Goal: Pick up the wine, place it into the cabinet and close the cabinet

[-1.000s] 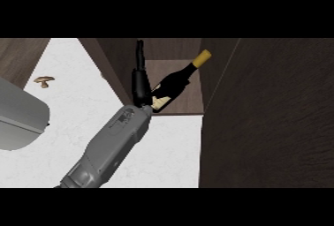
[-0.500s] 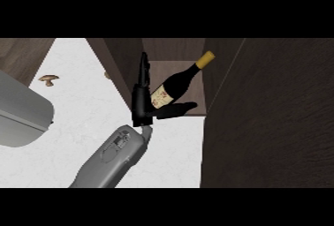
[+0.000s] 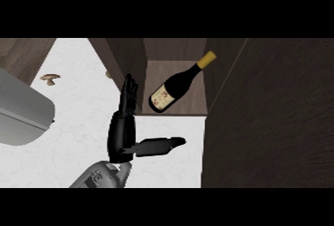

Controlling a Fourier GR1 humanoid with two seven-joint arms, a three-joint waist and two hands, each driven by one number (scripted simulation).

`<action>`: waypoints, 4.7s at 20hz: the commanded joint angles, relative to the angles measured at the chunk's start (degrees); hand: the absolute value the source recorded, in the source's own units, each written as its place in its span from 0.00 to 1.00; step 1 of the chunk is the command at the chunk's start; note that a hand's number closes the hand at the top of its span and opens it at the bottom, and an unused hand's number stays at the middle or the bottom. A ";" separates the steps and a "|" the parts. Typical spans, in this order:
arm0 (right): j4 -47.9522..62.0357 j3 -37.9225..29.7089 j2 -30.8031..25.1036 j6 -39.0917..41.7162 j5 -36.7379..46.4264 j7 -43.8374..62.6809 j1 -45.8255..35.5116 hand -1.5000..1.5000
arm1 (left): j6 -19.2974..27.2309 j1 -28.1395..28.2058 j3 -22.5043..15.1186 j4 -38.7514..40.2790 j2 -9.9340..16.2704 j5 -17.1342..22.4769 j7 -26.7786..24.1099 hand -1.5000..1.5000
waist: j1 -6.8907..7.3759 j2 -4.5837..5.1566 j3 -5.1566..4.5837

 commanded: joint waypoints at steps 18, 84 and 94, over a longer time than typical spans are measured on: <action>-7.82 0.76 -10.36 9.28 6.07 4.11 -0.33 1.00 | -25.05 26.08 8.44 -23.59 20.48 10.89 -5.67 1.00 | -0.51 0.32 -0.05; 60.71 10.60 12.76 -15.33 -8.64 7.35 -73.59 1.00 | -59.22 42.77 40.17 -25.00 19.34 15.45 -3.85 1.00 | 0.46 0.61 0.01; 76.40 3.25 10.19 -7.07 -5.96 -1.32 -79.67 1.00 | -58.65 37.20 38.78 -22.53 17.28 13.76 -0.01 1.00 | 0.78 1.05 -0.01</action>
